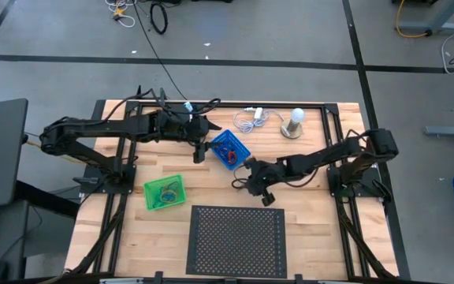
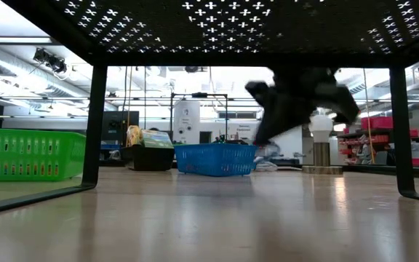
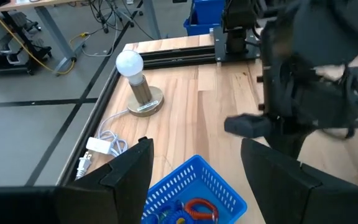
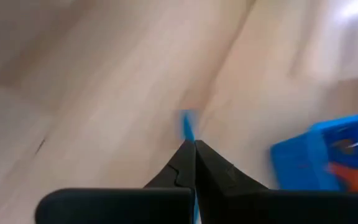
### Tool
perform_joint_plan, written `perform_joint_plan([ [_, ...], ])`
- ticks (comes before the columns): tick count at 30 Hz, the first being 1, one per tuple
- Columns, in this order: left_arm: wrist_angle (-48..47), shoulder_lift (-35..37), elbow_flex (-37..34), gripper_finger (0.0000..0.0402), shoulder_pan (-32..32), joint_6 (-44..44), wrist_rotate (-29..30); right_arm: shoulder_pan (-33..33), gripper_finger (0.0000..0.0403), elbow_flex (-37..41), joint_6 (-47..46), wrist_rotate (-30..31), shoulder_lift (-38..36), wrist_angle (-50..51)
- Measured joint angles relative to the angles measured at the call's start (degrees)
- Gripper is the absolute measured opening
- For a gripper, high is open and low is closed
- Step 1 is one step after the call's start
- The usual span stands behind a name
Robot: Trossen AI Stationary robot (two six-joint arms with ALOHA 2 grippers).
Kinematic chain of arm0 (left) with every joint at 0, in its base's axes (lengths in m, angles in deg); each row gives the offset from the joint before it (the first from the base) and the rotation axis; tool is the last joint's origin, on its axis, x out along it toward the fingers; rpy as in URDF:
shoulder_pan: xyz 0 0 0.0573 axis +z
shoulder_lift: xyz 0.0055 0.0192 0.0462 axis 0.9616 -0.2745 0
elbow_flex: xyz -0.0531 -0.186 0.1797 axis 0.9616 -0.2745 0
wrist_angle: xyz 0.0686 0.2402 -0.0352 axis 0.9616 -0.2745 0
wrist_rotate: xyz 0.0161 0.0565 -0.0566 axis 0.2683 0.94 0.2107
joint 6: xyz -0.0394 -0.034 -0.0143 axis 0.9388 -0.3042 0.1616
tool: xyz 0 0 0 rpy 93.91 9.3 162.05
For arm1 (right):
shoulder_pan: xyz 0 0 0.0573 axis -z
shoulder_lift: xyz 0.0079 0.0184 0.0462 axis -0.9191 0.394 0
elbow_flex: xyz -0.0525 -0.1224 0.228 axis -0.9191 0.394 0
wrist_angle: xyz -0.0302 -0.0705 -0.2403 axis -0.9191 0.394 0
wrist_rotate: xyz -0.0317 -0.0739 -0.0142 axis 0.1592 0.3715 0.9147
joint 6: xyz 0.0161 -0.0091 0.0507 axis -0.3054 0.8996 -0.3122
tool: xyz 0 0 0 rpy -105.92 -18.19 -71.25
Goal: Pick & Place Office Desk Supplies
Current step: Put the blue rubber band into the green bin
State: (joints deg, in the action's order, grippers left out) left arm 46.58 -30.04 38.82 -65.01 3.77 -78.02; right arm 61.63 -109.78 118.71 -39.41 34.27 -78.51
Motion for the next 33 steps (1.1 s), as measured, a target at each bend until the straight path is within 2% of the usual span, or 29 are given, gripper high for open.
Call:
perform_joint_plan([
  [6, -0.08, 3.53, 0.00, 0.0248, -0.02, -0.61, -0.09, 0.85, 0.0001, -2.67, -1.08, 1.91, -3.51, -1.20],
  [9, 0.72, 5.96, 0.00, 0.0248, -0.09, -0.46, -0.78, 1.92, 0.0001, -3.45, -1.70, 1.26, -4.82, -5.90],
  [11, 5.17, 7.09, -0.85, 0.0248, -0.07, -0.18, -2.52, 2.93, 0.0001, -3.45, -1.82, -0.60, -4.97, -11.20],
  [17, 25.10, 11.87, -12.51, 0.0242, 0.96, -0.83, -4.74, 6.55, 0.0000, -3.42, -3.45, -6.92, -5.67, -25.34],
  [20, 27.49, 14.55, -18.35, 0.0238, 2.62, 0.47, -4.98, 8.05, 0.0000, -3.45, -4.30, -8.18, -5.98, -30.23],
  [24, 28.91, 16.64, -24.85, 0.0233, 4.20, 5.60, -6.29, 9.66, 0.0000, -4.15, -4.71, -9.19, -6.54, -31.07],
  [27, 36.15, 16.64, -29.48, 0.0233, 4.33, 9.02, -8.94, 10.77, 0.0000, -5.49, -5.98, -11.23, -6.54, -30.82],
  [33, 48.94, 13.98, -35.37, 0.0233, 4.44, 9.83, -10.06, 11.76, 0.0000, -8.07, -6.17, -13.31, -6.57, -29.16],
])
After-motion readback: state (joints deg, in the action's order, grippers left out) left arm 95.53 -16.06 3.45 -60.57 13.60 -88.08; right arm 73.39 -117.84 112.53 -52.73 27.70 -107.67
